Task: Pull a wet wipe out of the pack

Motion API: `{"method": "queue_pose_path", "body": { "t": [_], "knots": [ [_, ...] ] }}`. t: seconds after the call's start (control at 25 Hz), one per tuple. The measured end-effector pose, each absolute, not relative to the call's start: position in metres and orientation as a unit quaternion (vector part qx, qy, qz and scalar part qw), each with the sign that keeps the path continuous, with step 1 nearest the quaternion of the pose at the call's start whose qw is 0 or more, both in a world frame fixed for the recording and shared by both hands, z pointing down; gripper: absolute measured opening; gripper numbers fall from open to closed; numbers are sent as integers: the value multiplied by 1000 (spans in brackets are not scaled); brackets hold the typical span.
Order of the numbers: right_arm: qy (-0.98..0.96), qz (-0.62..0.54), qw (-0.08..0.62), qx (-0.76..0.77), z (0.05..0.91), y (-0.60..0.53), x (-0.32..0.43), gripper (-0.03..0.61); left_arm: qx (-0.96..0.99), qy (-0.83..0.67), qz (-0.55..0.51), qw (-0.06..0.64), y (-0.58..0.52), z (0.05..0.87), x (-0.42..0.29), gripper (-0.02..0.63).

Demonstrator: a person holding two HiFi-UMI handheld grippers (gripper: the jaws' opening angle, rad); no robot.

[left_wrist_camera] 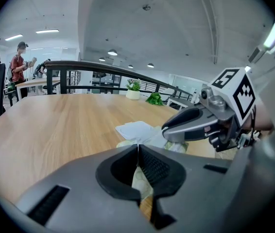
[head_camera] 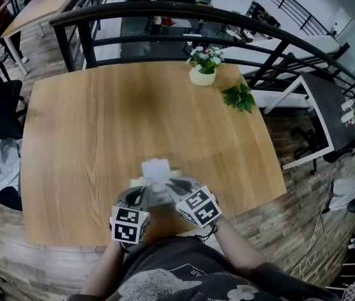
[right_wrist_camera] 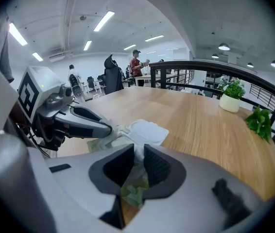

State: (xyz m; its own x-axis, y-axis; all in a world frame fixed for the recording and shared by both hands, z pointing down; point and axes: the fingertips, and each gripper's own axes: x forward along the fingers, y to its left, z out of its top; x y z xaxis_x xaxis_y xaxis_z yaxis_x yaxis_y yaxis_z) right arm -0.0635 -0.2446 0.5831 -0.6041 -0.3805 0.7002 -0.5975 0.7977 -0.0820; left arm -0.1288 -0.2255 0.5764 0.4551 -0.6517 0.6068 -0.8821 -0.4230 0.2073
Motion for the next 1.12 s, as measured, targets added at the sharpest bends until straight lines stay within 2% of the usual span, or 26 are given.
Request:
{"method": "queue_pose_path", "body": {
  "t": [0.04, 0.12, 0.76, 1.12],
  "knots": [
    [-883, 153, 352, 272, 584, -243, -65, 48, 813, -472, 224, 258, -226, 576, -129, 18],
    [-883, 154, 354, 267, 585, -241, -67, 35, 813, -472, 225, 258, -225, 577, -130, 18],
    [-890, 153, 340, 262, 573, -238, -55, 32, 804, -484, 228, 259, -218, 575, -135, 18],
    [-882, 163, 330, 294, 568, -242, -22, 32, 794, -499, 234, 257, -214, 572, -136, 18]
  ]
}}
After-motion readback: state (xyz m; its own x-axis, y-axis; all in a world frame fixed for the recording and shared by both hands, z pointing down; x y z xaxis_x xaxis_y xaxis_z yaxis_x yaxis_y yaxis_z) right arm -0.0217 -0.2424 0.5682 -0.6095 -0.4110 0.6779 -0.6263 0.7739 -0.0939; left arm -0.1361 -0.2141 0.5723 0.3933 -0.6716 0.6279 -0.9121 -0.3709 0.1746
